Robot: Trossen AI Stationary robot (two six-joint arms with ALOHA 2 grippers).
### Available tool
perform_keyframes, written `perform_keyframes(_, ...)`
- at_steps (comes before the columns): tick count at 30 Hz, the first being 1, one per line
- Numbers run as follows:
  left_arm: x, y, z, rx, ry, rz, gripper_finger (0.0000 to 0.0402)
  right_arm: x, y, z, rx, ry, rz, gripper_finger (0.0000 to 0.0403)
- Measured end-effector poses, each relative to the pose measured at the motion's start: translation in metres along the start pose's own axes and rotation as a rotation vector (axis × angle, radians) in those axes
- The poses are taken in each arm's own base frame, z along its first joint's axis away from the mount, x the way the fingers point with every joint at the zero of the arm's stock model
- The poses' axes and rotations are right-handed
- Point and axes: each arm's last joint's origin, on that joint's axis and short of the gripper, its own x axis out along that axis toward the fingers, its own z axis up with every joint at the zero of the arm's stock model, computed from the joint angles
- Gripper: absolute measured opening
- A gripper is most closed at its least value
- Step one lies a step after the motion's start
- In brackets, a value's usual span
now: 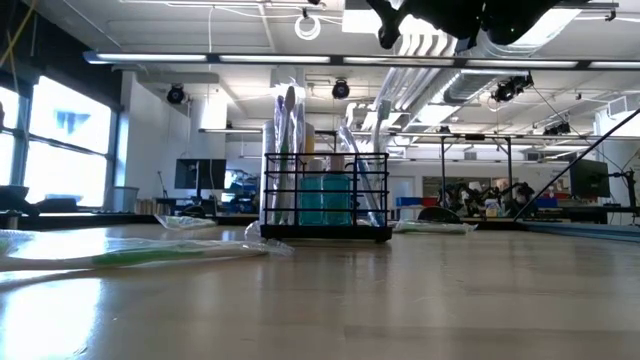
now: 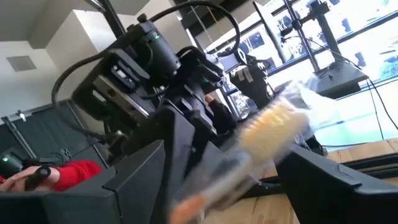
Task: Pick & Place toothbrushing station
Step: Put the orange toothbrush into the right section wire organizer
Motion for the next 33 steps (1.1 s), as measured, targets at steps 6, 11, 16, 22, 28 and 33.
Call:
perform_keyframes(6, 0.004, -0.001, 0.002, 0.003, -0.043, 0.011, 0.0013, 0.000, -0.001, -0.001, 0.004, 0.003, -0.014, 0.0290)
perform_keyframes(11, 0.006, -0.001, -0.005, -0.006, -0.038, 0.011, 0.0013, 0.000, -0.002, -0.001, -0.012, 0.000, -0.017, 0.0283)
perform_keyframes(16, 0.007, -0.002, -0.009, -0.005, -0.029, 0.009, 0.0013, 0.000, -0.002, -0.002, -0.043, 0.005, -0.023, 0.0238)
perform_keyframes(22, 0.007, -0.002, -0.009, -0.001, -0.030, 0.011, 0.0013, 0.001, -0.002, -0.002, -0.057, 0.004, -0.026, 0.0147)
perform_keyframes(28, 0.007, -0.004, -0.009, 0.019, -0.031, -0.010, 0.0013, 0.004, -0.001, -0.004, -0.118, 0.009, -0.013, 0.0048)
perform_keyframes(33, 0.008, -0.005, -0.011, 0.022, -0.019, -0.017, 0.0014, 0.004, 0.000, -0.004, -0.139, 0.007, -0.012, 0.0014)
